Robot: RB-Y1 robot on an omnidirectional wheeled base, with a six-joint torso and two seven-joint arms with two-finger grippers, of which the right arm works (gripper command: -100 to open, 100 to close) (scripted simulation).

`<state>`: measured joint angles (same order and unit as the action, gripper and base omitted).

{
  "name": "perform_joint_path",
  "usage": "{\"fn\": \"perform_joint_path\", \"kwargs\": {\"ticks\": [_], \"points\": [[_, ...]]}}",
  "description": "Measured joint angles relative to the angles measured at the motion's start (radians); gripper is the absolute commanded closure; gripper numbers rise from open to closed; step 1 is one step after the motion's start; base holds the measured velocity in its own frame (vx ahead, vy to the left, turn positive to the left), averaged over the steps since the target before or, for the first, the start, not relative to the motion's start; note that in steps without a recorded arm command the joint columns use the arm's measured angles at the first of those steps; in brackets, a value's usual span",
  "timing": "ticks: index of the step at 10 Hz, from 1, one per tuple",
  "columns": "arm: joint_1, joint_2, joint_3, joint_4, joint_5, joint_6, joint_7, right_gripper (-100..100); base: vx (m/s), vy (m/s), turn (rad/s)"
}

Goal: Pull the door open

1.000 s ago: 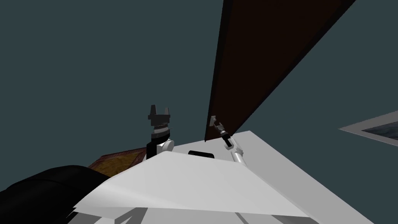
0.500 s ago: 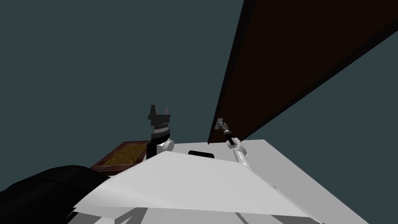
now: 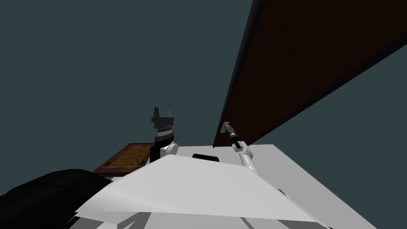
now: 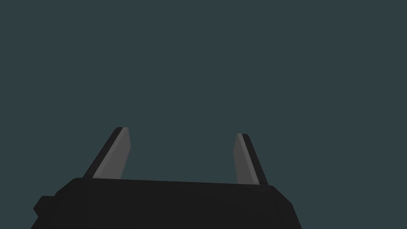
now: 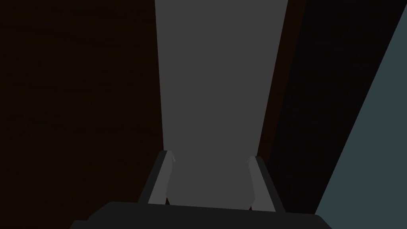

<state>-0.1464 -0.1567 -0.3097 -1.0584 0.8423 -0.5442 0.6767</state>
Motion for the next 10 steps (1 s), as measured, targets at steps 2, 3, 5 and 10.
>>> {"fn": "perform_joint_path", "kwargs": {"ticks": [2,3,5,10], "points": [[0.000,0.000,0.000,0.000,0.000,0.000,0.000,100,0.000,0.000,0.000],[0.000,0.000,0.000,0.000,0.000,0.000,0.000,100,0.000,0.000,0.000],[0.003,-0.002,0.002,-0.004,-0.013,0.002,-0.016,100,-0.030,-0.026,0.062],[0.027,-0.004,0.024,-0.033,-0.104,0.017,-0.147,100,-0.050,-0.037,0.072]]}}
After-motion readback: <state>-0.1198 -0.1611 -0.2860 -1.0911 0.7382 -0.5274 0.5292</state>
